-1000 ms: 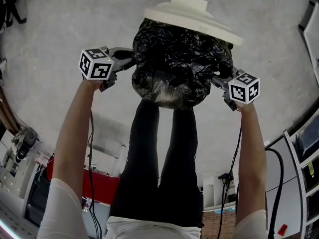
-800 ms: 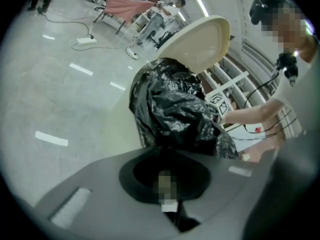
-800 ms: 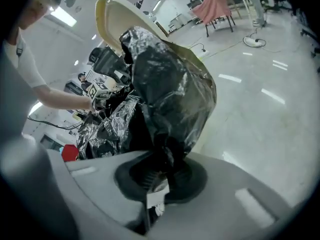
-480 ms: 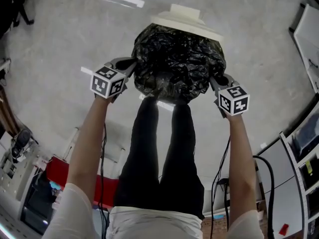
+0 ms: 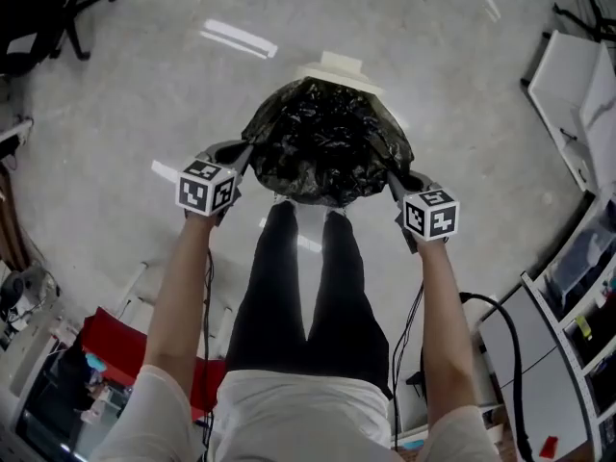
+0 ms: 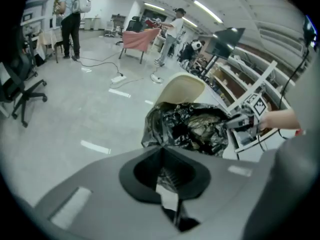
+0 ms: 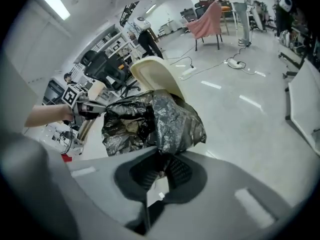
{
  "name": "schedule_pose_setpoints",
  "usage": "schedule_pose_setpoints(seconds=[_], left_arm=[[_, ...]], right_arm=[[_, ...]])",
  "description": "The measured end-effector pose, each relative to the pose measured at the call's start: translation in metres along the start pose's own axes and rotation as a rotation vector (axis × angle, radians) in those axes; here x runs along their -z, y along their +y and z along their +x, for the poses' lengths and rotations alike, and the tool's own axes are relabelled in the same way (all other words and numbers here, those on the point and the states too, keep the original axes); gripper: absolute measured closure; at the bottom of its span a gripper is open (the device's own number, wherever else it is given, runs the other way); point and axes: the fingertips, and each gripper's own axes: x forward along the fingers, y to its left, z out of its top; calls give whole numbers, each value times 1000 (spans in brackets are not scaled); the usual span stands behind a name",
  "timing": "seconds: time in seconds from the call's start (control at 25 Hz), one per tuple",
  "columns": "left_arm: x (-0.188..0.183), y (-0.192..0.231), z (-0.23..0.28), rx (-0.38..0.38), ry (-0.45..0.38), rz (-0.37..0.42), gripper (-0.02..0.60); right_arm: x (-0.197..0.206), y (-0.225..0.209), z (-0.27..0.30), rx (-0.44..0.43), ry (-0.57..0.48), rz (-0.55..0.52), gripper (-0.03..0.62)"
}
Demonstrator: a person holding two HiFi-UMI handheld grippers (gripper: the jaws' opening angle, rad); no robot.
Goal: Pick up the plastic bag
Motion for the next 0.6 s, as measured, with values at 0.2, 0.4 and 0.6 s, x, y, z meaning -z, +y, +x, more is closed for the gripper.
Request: schedule_pose_setpoints(seconds=[0.2, 0.4, 0.6], left_arm=[[-18, -39, -55, -22, -41, -10, 577], [-43, -79, -102, -39, -97, -15, 577], [-55, -118, -156, -78, -107, 43, 577]], right_arm=[[-19, 37, -53, -12, -20, 11, 592], [-44, 65, -104, -14, -56, -30, 592], [-50, 92, -160, -15, -64, -95, 592]])
